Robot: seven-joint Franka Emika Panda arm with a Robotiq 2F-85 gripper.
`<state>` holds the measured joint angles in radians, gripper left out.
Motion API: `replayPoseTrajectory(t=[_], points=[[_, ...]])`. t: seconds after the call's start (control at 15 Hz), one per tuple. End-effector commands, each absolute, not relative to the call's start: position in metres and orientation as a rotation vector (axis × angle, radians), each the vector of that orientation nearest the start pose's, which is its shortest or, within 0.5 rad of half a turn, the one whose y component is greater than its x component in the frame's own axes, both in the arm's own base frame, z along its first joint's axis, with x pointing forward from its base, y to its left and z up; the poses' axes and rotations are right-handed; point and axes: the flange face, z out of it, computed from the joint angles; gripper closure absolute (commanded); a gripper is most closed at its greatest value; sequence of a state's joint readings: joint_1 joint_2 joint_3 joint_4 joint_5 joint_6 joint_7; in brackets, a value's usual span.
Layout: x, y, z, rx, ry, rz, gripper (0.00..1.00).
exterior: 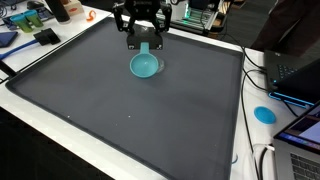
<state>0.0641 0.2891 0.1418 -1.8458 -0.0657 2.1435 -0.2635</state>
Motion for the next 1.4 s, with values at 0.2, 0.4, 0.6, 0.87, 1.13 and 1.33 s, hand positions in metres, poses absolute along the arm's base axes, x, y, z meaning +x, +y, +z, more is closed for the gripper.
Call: replayPoseTrajectory(t=[0.2,0.4,0.6,0.87,1.13,1.33], points=[[0.603,0.062,0.370,-2.911,-0.703,-0.106,0.69],[0.596,0.037,0.365,-2.845,-0.694,-0.181,0.69],[0.588,0.019,0.359,-2.782,-0.696,-0.251,0.69],[0.572,0.000,0.349,-2.703,-0.713,-0.336,0.69],[0.556,-0.016,0.343,-2.619,-0.726,-0.400,0.69],[0.546,-0.026,0.339,-2.570,-0.734,-0.443,0.69]])
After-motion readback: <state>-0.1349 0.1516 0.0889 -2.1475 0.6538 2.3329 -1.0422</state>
